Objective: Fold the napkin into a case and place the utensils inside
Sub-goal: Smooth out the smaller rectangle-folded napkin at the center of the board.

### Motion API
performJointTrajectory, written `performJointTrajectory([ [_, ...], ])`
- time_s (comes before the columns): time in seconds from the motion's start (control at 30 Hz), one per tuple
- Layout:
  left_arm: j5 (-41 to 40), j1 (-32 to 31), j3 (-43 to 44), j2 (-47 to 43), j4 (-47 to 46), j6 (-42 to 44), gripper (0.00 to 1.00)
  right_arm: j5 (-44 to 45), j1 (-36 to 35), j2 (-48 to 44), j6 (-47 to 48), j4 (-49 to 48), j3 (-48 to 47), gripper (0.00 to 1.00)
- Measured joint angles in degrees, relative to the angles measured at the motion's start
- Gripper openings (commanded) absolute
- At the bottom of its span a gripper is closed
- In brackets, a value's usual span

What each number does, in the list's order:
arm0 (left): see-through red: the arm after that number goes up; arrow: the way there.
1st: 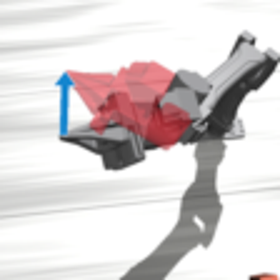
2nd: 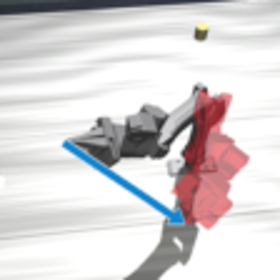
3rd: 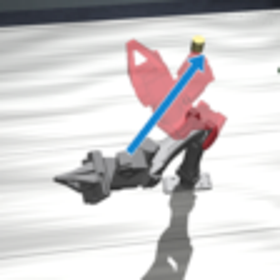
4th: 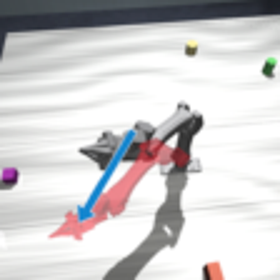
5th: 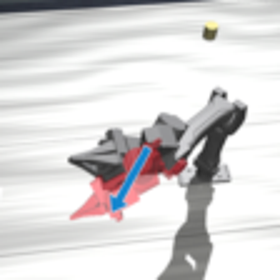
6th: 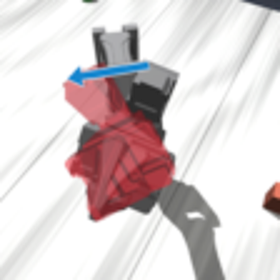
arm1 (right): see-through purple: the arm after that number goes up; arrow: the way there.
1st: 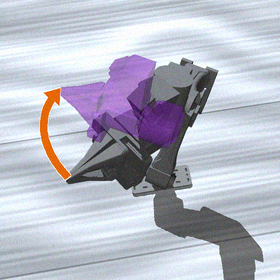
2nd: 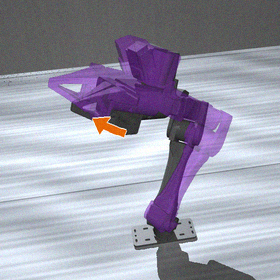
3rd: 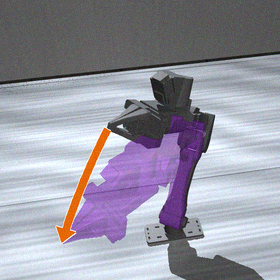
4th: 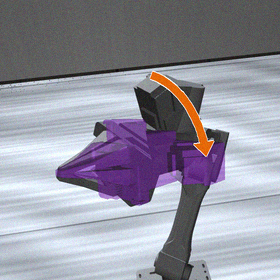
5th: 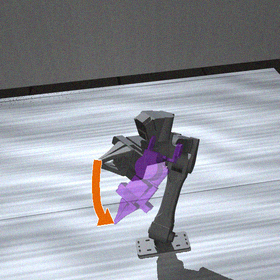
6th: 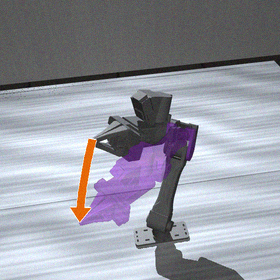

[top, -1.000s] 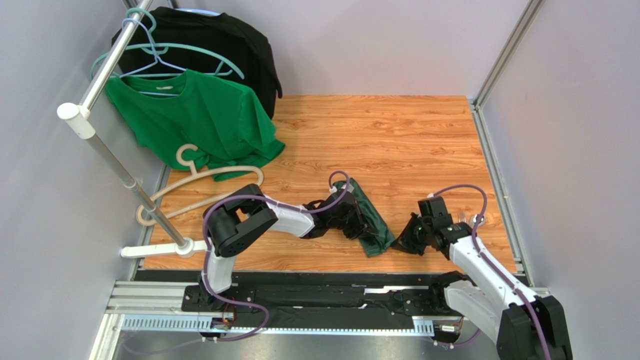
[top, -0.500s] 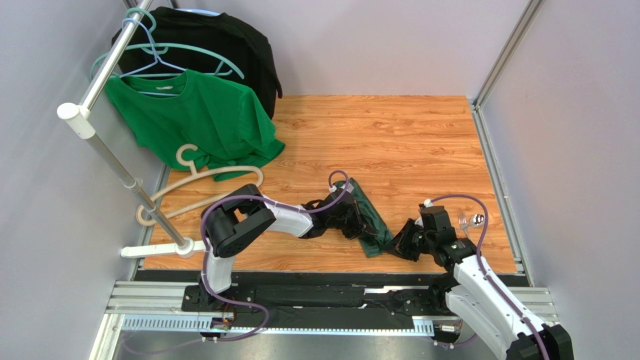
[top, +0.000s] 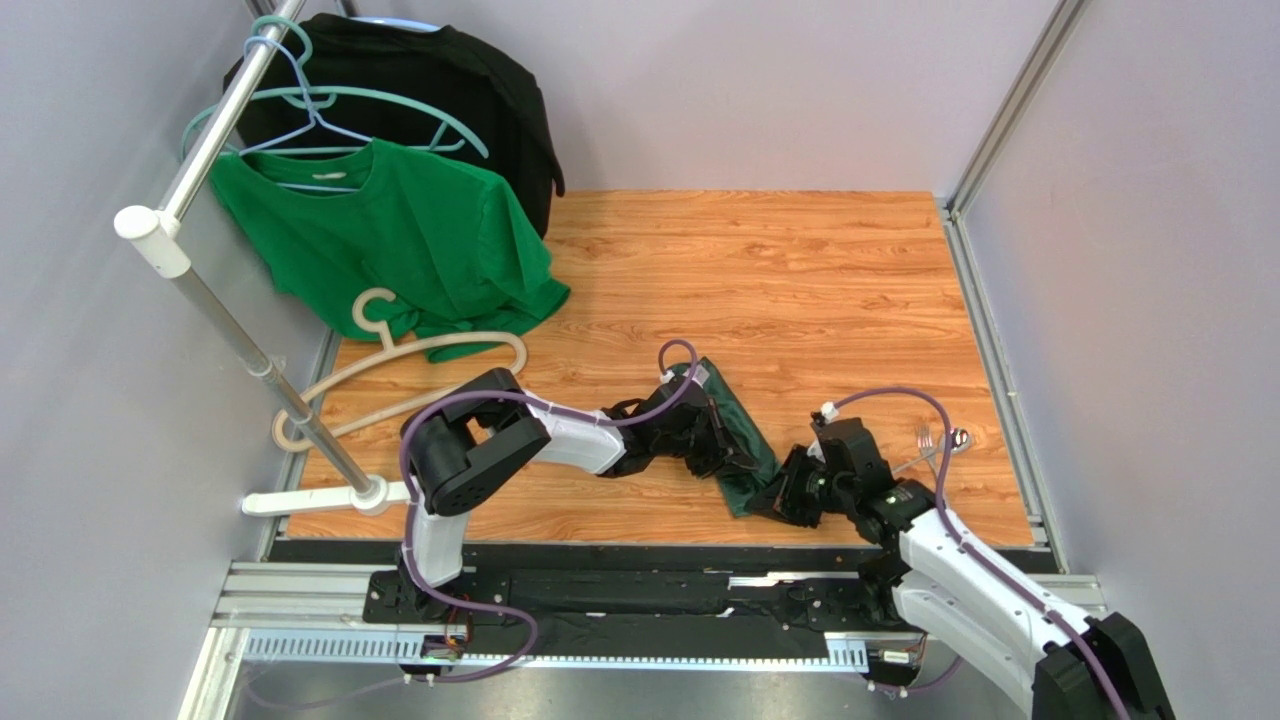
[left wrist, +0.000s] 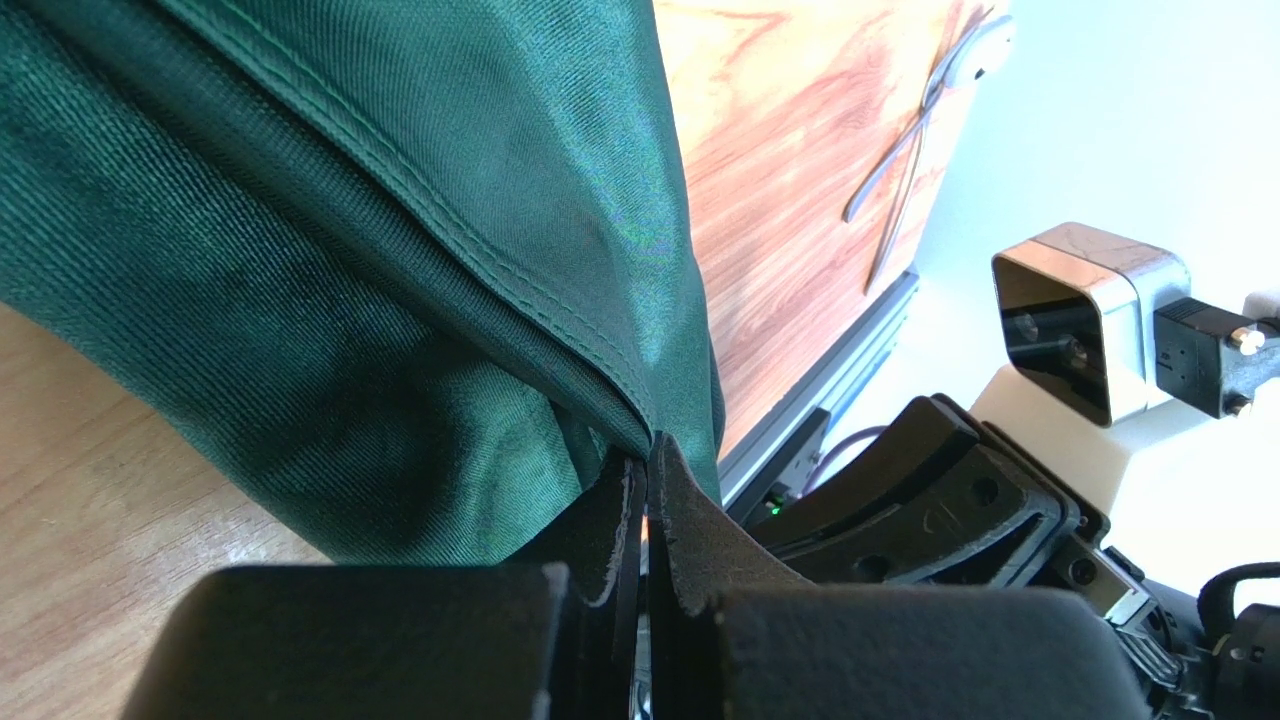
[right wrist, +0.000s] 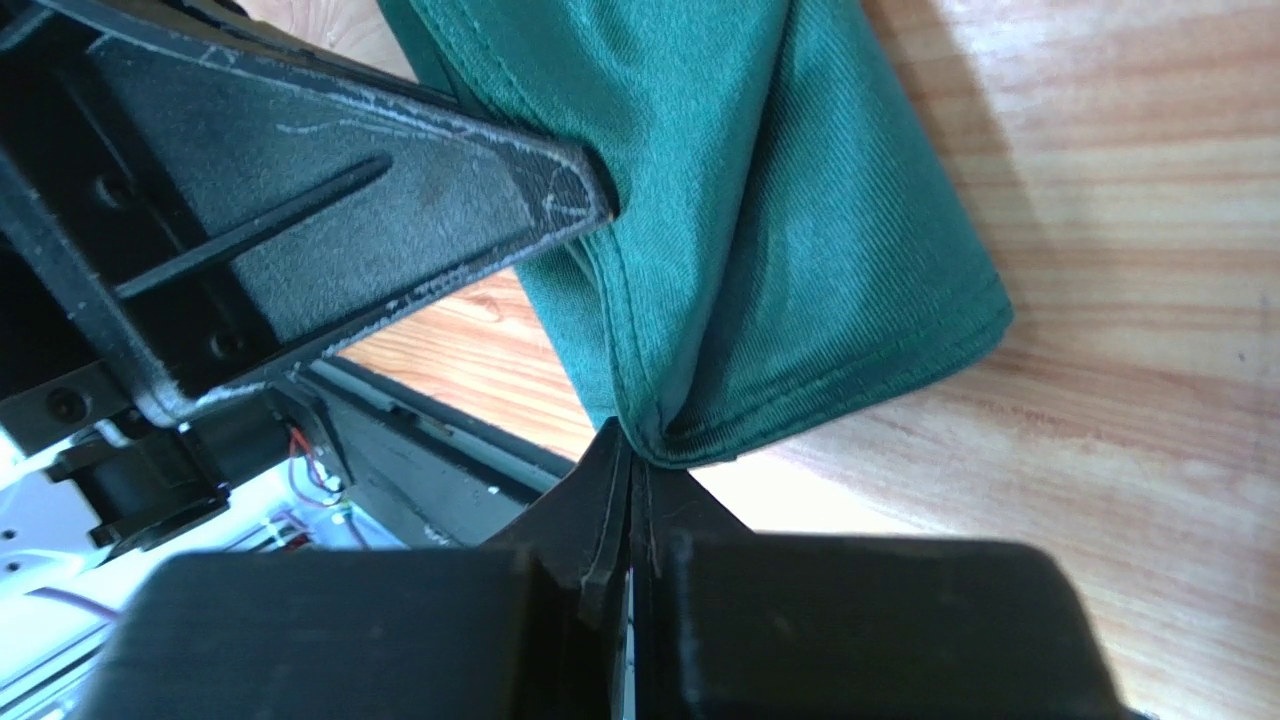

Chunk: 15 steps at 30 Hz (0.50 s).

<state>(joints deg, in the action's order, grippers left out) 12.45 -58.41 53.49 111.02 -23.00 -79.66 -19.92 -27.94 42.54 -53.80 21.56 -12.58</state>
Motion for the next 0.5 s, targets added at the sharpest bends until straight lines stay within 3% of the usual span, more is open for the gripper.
performJointTrajectory([
  [0.27, 0.1, 0.0, -1.2, 0.0, -0.5, -0.6, 0.00, 4.2, -0.9, 3.4, -1.1, -5.0, 2.1, 0.00],
  [0.5, 1.7, 0.7, -2.0, -0.2, -0.5, 0.1, 0.00, 8.2, -1.2, 0.5, -5.1, -5.8, 3.5, 0.00],
])
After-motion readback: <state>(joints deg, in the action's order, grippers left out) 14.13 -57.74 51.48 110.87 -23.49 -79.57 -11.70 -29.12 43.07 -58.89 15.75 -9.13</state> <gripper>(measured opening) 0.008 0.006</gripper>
